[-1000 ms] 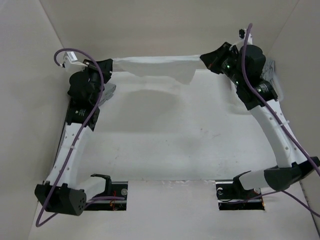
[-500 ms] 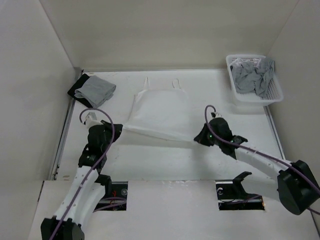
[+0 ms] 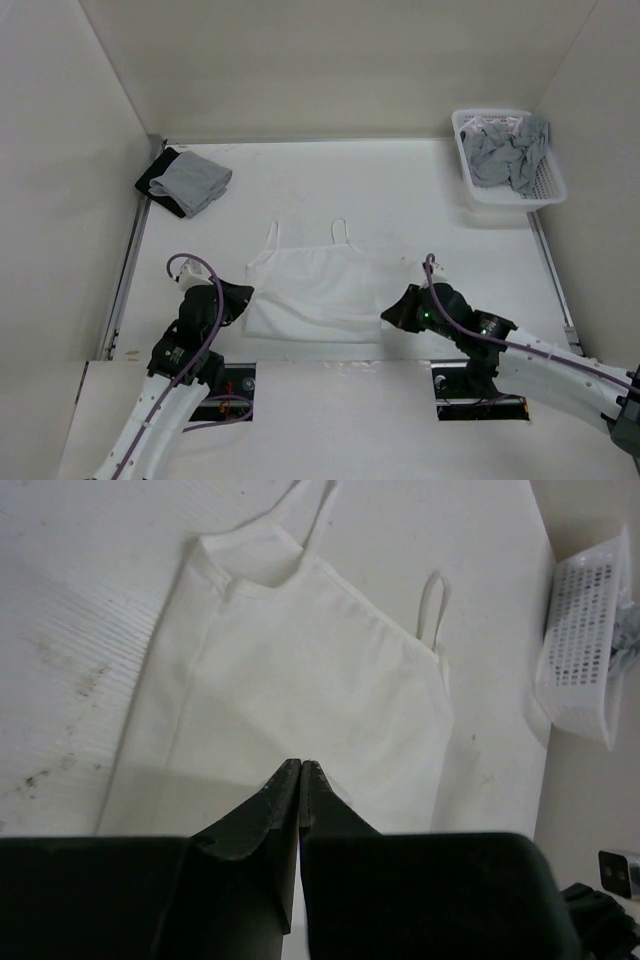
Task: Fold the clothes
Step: Fold the tank top
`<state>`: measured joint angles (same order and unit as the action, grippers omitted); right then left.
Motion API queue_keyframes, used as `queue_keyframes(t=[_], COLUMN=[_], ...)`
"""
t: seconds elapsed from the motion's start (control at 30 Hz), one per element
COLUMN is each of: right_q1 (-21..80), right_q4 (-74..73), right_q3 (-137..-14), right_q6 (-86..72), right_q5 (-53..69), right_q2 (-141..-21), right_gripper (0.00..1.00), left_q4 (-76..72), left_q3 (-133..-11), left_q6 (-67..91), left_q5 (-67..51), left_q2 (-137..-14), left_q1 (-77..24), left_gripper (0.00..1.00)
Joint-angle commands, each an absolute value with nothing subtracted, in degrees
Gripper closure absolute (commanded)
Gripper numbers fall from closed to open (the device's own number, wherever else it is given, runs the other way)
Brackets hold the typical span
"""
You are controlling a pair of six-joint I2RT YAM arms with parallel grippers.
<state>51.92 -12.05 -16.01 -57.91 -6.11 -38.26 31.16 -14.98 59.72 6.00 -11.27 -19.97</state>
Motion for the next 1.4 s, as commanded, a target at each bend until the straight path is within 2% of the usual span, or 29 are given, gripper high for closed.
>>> queue_keyframes(t=[0.0,0.23,0.33,0.47,0.6,0.7,0.8,0.87,0.93,1.0,1.03,1.1,1.13,1.23,1.3,1.37], right_q1=[52.16,42.43,36.45,29.32,24.22,21.76,20.52,20.00,19.82,19.82,19.90,19.91,20.17,21.92,23.68,25.00], right_q4=[-13.89,-9.06,-5.02,0.16,3.07,3.95,4.13,3.61,3.69,4.65,5.35,6.93,7.29,9.04,11.33,12.83], right_q3=[-18.44,-30.31,-35.05,-42.43,-51.65,-58.86,-65.98,-71.34,-75.57,-76.99,-76.38,-72.63,-70.68,-59.81,-51.72,-44.94], right_q6=[-59.34,-47.65,-44.04,-41.66,-40.78,-40.43,-40.34,-40.60,-41.13,-41.92,-42.36,-42.54,-42.37,-41.92,-41.75,-42.19], right_q5=[-9.05,-4.93,-1.77,2.45,6.76,9.22,10.63,11.42,11.43,10.55,9.94,8.19,7.30,2.30,-0.51,-1.93], right_q2=[-38.93,-50.34,-57.28,-68.17,-80.83,-89.97,-98.41,-104.47,-109.32,-111.35,-111.18,-108.39,-106.63,-98.29,-92.75,-88.44], right_gripper=[0.96,0.96,0.96,0.96,0.96,0.96,0.96,0.95,0.87,0.68,0.60,0.51,0.50,0.51,0.62,0.83], left_q4=[31.30,20.41,10.41,-5.85,-19.04,-24.42,-26.45,-27.59,-28.56,-29.44,-29.27,-28.66,-27.78,-23.22,-17.09,-9.70], left_q3=[-16.17,-18.46,-17.85,-18.45,-24.59,-29.87,-32.95,-34.88,-36.56,-38.49,-38.84,-37.54,-35.53,-26.40,-20.42,-16.01], left_q6=[61.70,61.61,60.56,60.64,59.86,58.71,58.97,59.06,58.89,57.67,57.40,57.04,56.87,55.81,54.76,54.93], left_q5=[12.30,14.33,15.64,15.65,15.82,15.65,16.26,16.61,15.82,13.20,11.79,9.76,9.58,10.55,10.55,10.99], left_q2=[-11.77,-16.69,-23.00,-37.22,-56.02,-69.04,-77.06,-81.54,-84.71,-87.35,-87.80,-86.06,-83.52,-72.37,-63.85,-56.46], left_q1=[-20.35,-16.40,-13.15,-9.63,-9.53,-9.01,-7.43,-5.50,-4.53,-4.00,-4.00,-4.26,-4.78,-9.08,-11.63,-12.87], left_gripper=[0.98,0.98,0.98,0.98,0.97,0.97,0.96,0.89,0.79,0.63,0.59,0.59,0.59,0.67,0.72,0.72])
